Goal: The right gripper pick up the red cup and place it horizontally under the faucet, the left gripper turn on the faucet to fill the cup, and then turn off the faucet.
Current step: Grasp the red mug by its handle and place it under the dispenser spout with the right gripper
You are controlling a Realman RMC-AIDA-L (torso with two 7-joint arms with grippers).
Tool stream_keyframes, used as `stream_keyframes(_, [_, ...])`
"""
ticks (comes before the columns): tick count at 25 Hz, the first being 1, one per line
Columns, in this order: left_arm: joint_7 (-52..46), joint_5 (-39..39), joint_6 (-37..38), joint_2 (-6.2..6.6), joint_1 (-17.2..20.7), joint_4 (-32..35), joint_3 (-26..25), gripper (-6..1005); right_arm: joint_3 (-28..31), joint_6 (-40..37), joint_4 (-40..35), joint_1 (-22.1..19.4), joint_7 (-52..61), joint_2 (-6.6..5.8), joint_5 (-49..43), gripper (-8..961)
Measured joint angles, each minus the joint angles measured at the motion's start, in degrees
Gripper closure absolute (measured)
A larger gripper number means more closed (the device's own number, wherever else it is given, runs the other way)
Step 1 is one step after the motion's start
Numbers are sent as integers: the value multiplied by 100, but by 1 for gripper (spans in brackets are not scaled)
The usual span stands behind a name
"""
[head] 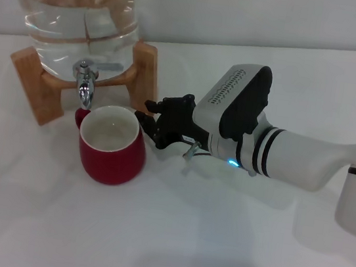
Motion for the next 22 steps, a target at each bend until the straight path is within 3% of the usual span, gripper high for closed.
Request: stream_keyframes(22, [-9, -8, 18, 13, -10, 0, 0, 123, 16, -52, 126, -112, 18, -34, -66, 718])
